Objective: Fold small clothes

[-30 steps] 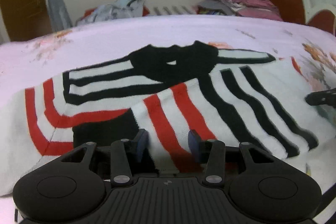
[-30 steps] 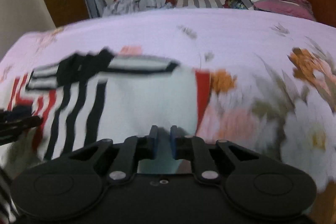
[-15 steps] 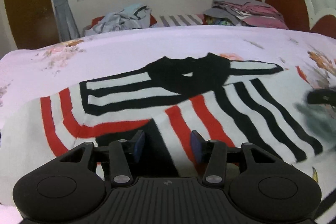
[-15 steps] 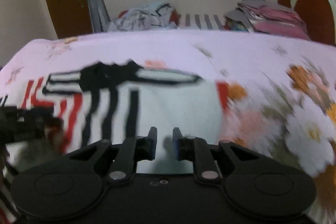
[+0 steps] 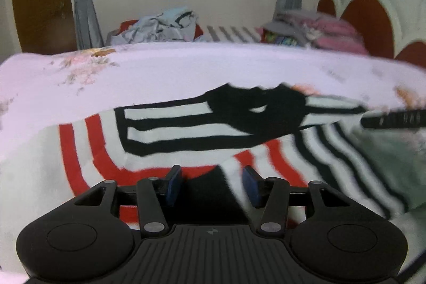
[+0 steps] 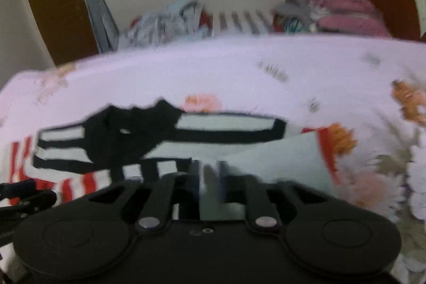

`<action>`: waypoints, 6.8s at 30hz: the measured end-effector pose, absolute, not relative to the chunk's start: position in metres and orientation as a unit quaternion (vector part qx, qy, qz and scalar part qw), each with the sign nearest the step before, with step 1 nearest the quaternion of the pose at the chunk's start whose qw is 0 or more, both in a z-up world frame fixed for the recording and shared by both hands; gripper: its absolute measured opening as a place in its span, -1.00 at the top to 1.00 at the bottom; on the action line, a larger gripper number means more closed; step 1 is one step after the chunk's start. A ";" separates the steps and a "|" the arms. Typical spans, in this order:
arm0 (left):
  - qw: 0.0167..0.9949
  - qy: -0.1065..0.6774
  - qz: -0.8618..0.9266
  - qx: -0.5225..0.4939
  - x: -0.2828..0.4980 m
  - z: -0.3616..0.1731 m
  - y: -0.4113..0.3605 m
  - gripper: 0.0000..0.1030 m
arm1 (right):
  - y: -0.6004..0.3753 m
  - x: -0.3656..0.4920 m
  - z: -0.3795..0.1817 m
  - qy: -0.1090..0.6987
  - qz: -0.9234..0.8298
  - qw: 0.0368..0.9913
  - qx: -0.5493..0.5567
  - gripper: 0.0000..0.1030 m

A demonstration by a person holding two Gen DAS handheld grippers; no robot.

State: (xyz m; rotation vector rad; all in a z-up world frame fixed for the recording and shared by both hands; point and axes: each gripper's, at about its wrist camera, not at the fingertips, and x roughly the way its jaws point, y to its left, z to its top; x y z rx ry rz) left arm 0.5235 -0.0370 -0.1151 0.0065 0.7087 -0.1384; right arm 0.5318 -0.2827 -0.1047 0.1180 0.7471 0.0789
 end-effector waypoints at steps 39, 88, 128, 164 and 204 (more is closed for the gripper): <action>0.849 0.298 0.227 -0.372 0.387 -0.153 0.345 0.36 | -0.149 0.479 -0.097 0.363 0.041 0.927 0.084 0.39; 0.887 0.387 -0.249 -0.021 0.524 -0.106 -0.134 -0.18 | -0.364 0.403 -0.078 0.337 -0.088 0.924 0.158 0.25; 0.925 0.379 -0.012 -0.010 0.431 -0.128 0.099 0.51 | -0.269 0.472 -0.076 0.335 0.050 0.938 0.066 0.98; 0.919 0.392 -0.014 -0.045 0.439 -0.132 0.105 0.51 | -0.252 0.480 -0.125 0.394 0.053 0.917 0.041 0.81; 0.935 0.343 -0.088 -0.027 0.567 -0.104 0.083 -0.34 | -0.203 0.543 -0.099 0.374 0.040 0.926 0.021 0.48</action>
